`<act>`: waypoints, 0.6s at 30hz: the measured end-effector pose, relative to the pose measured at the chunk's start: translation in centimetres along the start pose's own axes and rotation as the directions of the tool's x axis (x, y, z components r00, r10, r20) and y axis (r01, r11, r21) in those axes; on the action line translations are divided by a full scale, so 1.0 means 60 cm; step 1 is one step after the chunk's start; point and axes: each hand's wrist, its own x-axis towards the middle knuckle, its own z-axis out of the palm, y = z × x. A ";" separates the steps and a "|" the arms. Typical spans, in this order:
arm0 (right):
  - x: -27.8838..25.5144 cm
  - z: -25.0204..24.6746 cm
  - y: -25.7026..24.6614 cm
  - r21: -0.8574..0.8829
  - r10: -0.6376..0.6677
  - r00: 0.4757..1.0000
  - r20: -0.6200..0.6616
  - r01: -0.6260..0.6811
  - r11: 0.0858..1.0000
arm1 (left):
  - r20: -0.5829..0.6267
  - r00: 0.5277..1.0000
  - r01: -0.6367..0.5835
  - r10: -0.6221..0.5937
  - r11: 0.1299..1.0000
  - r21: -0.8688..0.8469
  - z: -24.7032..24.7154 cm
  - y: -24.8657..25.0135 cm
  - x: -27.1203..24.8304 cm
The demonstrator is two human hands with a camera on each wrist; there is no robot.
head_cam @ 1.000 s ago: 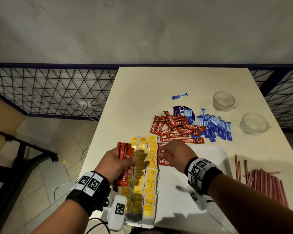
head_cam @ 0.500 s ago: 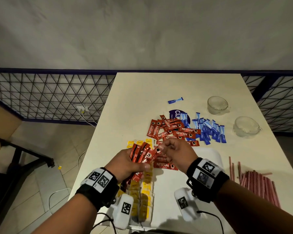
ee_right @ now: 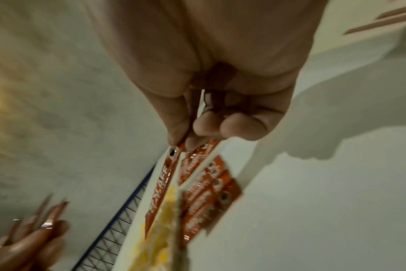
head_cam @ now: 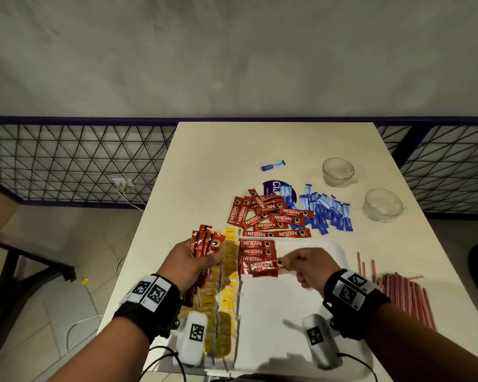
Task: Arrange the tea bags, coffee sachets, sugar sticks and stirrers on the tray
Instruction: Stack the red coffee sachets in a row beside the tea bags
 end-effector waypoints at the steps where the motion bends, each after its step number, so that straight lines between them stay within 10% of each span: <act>1: 0.004 -0.003 0.017 0.013 0.057 0.998 0.000 -0.057 0.998 | -0.007 1.000 0.007 -0.007 1.000 0.003 -0.005 -0.002 -0.002; 7: 0.025 0.023 0.069 -0.110 0.258 0.966 -0.002 -0.256 0.960 | -0.022 1.000 0.017 -0.016 0.998 0.066 -0.027 -0.014 -0.013; 18: 0.047 0.074 0.049 -0.542 0.195 0.967 -0.163 -0.253 0.801 | -0.014 0.999 0.052 -0.051 0.995 0.081 -0.050 -0.012 -0.031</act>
